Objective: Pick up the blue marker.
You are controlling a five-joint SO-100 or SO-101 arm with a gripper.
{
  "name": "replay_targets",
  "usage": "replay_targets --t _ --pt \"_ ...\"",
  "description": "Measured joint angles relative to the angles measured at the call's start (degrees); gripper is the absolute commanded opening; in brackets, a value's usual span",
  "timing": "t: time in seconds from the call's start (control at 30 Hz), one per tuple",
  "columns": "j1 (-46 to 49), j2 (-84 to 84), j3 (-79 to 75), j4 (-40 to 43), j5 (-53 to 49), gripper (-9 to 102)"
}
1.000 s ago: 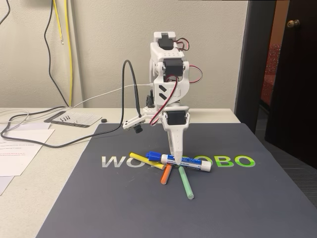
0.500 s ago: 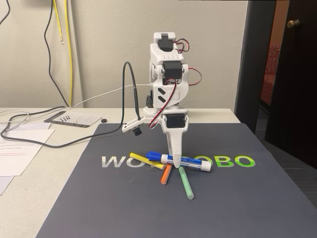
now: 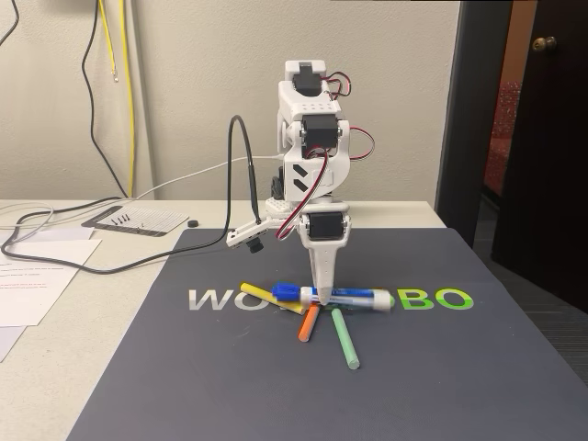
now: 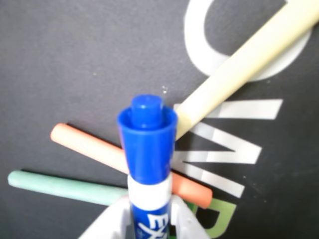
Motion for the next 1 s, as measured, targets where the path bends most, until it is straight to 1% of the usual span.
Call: replay_targets --t 0.27,0.4,0.53,0.67,0.7,0.8,0.87,0.9,1.0 --pt "0.00 -0.26 -0.97 0.70 0.00 5" --pt "0.00 -2.72 -7.29 6.50 0.09 4" --pt "0.00 -5.01 -15.73 14.41 0.88 3" --pt "0.00 -4.92 -18.46 17.93 1.67 3" --pt "0.00 -4.92 -20.39 20.13 1.76 3" --pt "0.00 -7.65 -31.99 29.79 2.20 3" --pt "0.00 -14.06 -45.35 38.94 2.64 0" --pt "0.00 -18.28 -53.70 42.19 2.99 0" --pt "-0.53 -22.24 -69.52 42.54 4.31 0"
